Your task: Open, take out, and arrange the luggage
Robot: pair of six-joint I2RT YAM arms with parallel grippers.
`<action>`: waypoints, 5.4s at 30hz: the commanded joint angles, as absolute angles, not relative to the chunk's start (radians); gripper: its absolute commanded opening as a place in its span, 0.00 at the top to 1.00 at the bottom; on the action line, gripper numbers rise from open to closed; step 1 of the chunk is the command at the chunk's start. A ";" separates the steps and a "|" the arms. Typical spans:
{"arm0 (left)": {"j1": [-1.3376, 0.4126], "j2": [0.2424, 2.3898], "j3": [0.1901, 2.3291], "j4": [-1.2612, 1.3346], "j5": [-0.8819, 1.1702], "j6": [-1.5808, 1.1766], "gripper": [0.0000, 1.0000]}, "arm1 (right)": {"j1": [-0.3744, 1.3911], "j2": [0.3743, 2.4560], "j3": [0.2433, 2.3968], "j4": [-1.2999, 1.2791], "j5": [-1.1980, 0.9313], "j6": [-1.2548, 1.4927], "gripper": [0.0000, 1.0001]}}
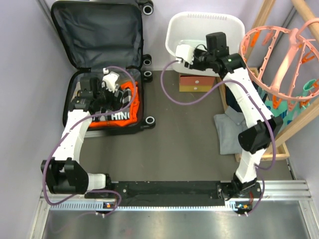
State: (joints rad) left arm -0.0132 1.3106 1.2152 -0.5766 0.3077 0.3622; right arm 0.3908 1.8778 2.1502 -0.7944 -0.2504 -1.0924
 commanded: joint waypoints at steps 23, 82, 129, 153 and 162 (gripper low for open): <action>0.031 1.243 1.158 -0.512 0.261 0.383 0.08 | 0.779 1.599 1.786 -0.782 -0.112 -0.967 1.00; 0.109 1.187 1.144 -0.506 0.336 0.344 0.09 | 1.448 1.436 1.115 -0.894 -0.204 0.022 1.00; 0.500 1.822 1.387 -0.411 0.167 0.087 0.34 | 0.927 2.398 2.252 -0.218 0.182 0.656 0.46; 0.503 1.844 1.401 -0.557 0.431 0.127 1.00 | 0.953 2.408 2.253 -0.327 0.163 0.657 0.55; 0.502 1.786 1.387 -0.560 0.517 0.120 1.00 | 0.954 2.460 2.315 -0.276 0.065 0.670 0.62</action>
State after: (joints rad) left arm 0.5213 1.8503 1.3876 -0.4770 0.3637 0.1375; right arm 0.9451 2.4237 2.2200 -0.3065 0.1459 0.6468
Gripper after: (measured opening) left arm 0.042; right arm 0.380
